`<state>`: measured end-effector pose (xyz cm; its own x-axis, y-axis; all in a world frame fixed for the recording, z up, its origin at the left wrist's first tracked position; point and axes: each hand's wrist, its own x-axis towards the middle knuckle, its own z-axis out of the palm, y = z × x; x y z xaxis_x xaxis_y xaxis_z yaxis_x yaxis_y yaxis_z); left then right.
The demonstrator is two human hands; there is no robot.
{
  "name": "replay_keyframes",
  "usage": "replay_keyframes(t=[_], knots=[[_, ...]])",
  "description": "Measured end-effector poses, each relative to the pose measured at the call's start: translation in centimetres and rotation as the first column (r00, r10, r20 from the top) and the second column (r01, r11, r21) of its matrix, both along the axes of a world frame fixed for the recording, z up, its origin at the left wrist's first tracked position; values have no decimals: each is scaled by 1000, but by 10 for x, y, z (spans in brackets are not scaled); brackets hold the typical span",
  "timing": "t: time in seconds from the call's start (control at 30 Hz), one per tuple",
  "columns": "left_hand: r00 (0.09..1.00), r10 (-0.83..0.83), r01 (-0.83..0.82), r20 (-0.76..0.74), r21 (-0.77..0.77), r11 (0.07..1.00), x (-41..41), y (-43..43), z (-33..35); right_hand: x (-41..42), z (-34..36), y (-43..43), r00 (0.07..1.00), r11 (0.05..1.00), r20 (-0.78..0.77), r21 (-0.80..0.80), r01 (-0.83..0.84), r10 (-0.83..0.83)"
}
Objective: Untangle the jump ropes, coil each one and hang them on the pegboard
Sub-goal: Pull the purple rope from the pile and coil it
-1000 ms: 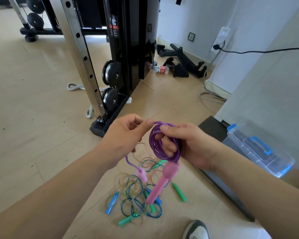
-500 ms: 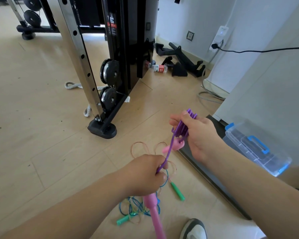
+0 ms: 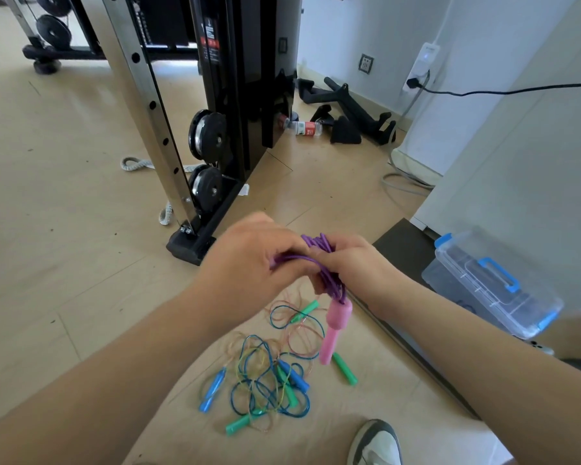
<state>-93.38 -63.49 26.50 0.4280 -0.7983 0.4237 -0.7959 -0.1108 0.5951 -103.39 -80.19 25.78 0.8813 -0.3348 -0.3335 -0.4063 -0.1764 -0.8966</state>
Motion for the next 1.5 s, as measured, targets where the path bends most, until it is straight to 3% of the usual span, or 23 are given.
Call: replay_keyframes(t=[0.2, 0.4, 0.47, 0.53, 0.6, 0.73, 0.83, 0.97, 1.2, 1.37, 1.5], knots=[[975, 24, -9, 220, -67, 998, 26, 8, -3, 1, 14, 11, 989, 963, 70, 227, -145, 133], [956, 48, -79, 288, 96, 992, 23, 12, -15, -4, 14, 2, 971, 944, -28, 241, -226, 239], [975, 33, -77, 218, 193, 978, 12, 7, -14, -6, 17, -1, 961, 935, -86, 270, -232, 264], [998, -35, 49, -54, 275, 960, -6, -1, -6, -9, 22, -4, 938, 928, -146, 256, -272, 315], [958, -70, 164, -277, 332, 929, -21, -9, 1, -11, 28, -8, 913, 925, -202, 215, -312, 355], [941, -50, 143, -334, 260, 955, -28, -23, 5, -17, 37, -20, 929, 946, -228, 214, -243, 290], [907, -42, 128, -419, 178, 976, -23, -32, 3, -21, 39, -33, 977, 970, -164, 224, -97, 135], [922, -1, 58, -387, 134, 989, -24, -40, -2, -27, 39, -49, 999, 991, -14, 121, 48, -47], [942, 96, -60, -322, 122, 991, -30, -48, -7, -40, 45, -56, 985, 953, -90, -252, -166, 148], [911, 138, -132, -388, 42, 990, -34, -50, -5, -37, 44, -57, 994, 935, -50, -339, -106, 95], [945, 118, -118, -304, 18, 993, -32, -47, -4, -37, 41, -59, 997, 963, 16, -260, -69, 75]])
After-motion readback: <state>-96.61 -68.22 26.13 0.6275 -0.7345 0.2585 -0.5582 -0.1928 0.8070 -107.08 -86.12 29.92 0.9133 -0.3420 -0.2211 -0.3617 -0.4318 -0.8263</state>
